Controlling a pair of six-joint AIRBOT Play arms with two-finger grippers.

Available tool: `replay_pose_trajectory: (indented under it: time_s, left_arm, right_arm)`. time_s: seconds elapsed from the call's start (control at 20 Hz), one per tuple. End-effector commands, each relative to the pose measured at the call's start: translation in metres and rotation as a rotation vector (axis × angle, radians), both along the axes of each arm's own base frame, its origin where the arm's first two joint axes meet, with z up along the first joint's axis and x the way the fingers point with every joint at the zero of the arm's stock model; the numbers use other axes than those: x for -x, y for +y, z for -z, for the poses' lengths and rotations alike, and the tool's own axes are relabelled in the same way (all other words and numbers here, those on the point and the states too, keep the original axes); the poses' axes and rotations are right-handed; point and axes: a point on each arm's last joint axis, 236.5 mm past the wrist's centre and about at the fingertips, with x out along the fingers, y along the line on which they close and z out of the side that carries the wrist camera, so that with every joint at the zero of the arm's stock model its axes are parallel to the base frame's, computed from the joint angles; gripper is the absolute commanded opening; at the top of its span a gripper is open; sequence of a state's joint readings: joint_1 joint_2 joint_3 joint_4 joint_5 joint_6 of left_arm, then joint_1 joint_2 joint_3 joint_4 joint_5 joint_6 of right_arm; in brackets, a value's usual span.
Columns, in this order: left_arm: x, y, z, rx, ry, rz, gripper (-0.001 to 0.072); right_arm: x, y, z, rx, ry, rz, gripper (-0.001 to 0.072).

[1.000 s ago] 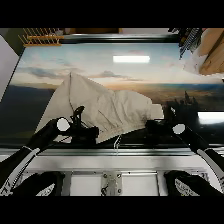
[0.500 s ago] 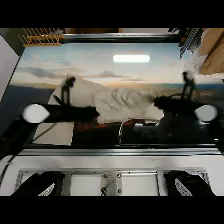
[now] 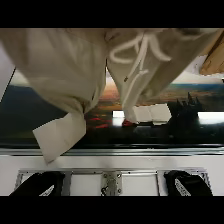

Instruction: Fold the clothes and pants, and hang the long-sleeved shirts on hangers.

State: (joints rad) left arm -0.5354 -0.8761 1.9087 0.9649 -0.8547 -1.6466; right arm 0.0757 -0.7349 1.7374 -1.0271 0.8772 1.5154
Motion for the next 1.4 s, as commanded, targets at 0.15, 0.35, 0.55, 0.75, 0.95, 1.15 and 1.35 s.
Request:
replay_pose_trajectory:
  time_s: [0.15, 0.35, 0.55, 0.75, 0.95, 1.15, 1.35]
  left_arm:
    - [0.019, 0.024, -0.091, 0.168, -0.272, -0.061, 0.0010]
    - [-0.073, 0.059, -0.042, 0.192, -0.169, -0.314, 0.0010]
    - [-0.224, 0.094, 0.084, 0.094, 0.123, -0.527, 0.0010]
    - [-0.382, 0.116, 0.207, 0.028, 0.279, -0.670, 0.0124]
    - [-0.444, 0.113, 0.330, -0.124, 0.657, -0.489, 0.0718]
    - [-0.419, 0.171, 0.393, -0.193, 0.895, -0.491, 0.0717]
    - [-0.350, 0.226, 0.457, -0.323, 1.114, -0.562, 0.0717]
  right_arm:
    - [0.059, 0.004, -0.077, -0.175, -0.199, -0.099, 0.0006]
    - [-0.009, 0.013, -0.041, -0.150, -0.048, -0.102, 0.0006]
    - [-0.175, 0.026, 0.063, -0.127, 0.229, -0.068, 0.0006]
    - [-0.356, 0.024, 0.185, -0.221, 0.272, 0.090, 0.0159]
    - [-0.396, 0.050, 0.277, -0.298, 0.523, -0.042, 0.0714]
    - [-0.375, 0.010, 0.251, -0.119, 0.458, -0.033, 0.0705]
    - [-0.307, -0.061, 0.262, 0.198, 0.608, 0.044, 0.0568]
